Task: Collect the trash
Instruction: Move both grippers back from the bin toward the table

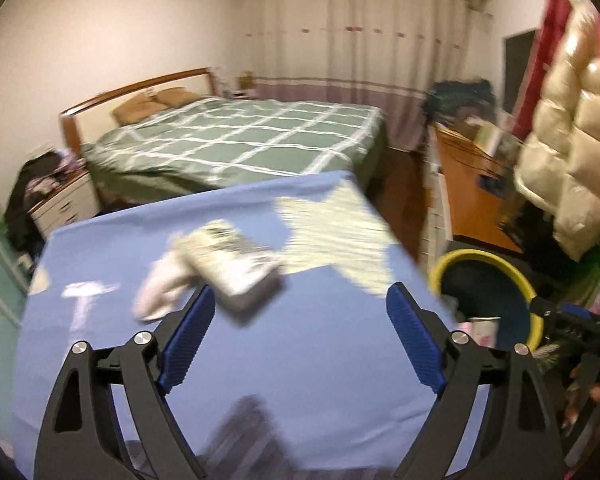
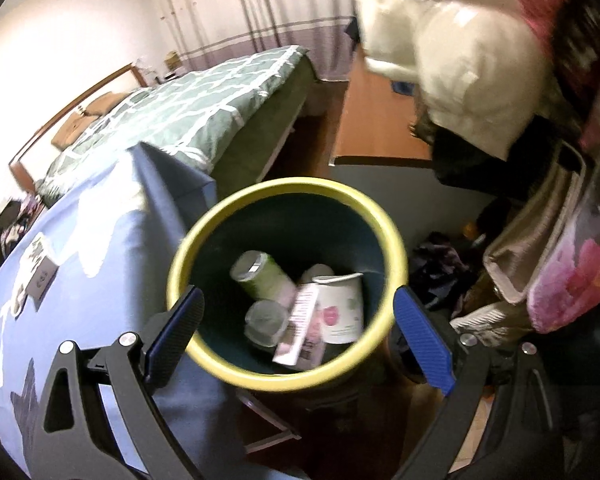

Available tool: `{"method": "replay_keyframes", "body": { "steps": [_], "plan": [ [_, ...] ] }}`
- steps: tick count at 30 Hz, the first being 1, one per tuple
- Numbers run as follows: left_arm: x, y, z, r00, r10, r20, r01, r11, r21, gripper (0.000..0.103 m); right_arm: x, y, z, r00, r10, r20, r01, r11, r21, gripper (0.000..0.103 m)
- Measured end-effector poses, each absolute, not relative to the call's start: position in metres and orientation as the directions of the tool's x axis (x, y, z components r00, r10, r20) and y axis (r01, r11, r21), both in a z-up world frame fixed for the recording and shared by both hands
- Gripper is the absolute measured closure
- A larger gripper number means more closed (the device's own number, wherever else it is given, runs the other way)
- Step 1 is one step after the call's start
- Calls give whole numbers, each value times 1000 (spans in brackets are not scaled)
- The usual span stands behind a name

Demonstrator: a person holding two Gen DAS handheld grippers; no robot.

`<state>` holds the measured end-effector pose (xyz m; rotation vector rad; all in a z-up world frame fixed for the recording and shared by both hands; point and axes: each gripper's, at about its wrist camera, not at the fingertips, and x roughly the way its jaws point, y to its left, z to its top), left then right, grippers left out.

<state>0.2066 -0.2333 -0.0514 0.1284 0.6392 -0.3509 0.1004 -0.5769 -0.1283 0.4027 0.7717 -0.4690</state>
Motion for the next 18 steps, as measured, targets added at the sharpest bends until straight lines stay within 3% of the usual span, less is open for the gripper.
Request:
{"method": "replay_keyframes", "body": {
  "steps": [8, 18],
  "plan": [
    [215, -108, -63, 791, -151, -593, 169, 985, -24, 15, 150, -495, -108, 653, -185, -735, 404, 905, 130, 12],
    [232, 22, -104, 779, 66, -624, -91, 996, -8, 15, 241, -345, -101, 659, 74, -748, 85, 981, 172, 13]
  ]
}}
